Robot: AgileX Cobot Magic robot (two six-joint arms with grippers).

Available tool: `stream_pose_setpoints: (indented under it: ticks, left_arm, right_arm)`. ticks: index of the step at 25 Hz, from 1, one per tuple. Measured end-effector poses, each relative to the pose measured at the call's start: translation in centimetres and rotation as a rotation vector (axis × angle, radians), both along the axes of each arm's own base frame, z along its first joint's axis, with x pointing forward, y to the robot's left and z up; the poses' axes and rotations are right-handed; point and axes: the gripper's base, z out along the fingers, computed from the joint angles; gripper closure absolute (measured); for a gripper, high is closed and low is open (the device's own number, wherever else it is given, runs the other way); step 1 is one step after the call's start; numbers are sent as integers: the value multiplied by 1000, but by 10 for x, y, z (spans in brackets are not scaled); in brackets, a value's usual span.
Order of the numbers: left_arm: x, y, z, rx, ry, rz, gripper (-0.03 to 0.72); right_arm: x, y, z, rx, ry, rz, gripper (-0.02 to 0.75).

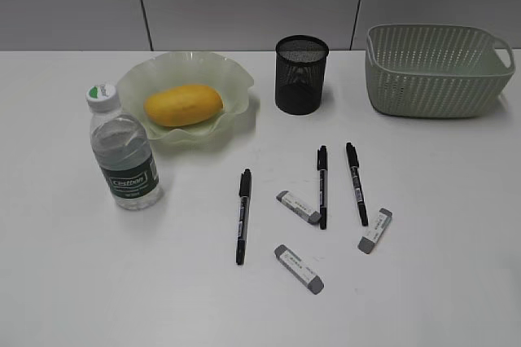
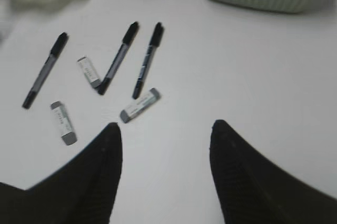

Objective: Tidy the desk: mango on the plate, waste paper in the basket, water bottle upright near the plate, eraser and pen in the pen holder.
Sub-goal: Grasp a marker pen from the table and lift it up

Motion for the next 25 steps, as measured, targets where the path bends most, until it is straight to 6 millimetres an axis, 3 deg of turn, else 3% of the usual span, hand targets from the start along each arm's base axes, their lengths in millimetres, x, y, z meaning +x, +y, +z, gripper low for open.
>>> stream_pose_setpoints:
  ticks: [3,6,9,14,18,22,25]
  left_arm:
    - [-9,3,-17,-11,-15,5,235]
    - [-5,2,-20,-13,-27,9,246]
    - [2,-4,-21,-48,-86,-19,260]
    - [4,-5,-21,-60,-100,-24,263]
    - [4,-5,-21,-60,-100,-25,264]
    - [4,-6,-21,-61,-103,-25,264]
    - [4,-6,-20,-61,-104,-25,265]
  right_arm:
    - [52,12,-14,35,151,65,308]
    - [99,26,-22,25,229,107,314]
    - [153,61,-44,-4,320,136,331]
    - [220,114,-110,-100,529,82,336]
    - [253,129,-155,-175,670,29,336]
    - [271,136,-179,-195,723,10,343]
    - [278,139,-191,-216,763,-8,438]
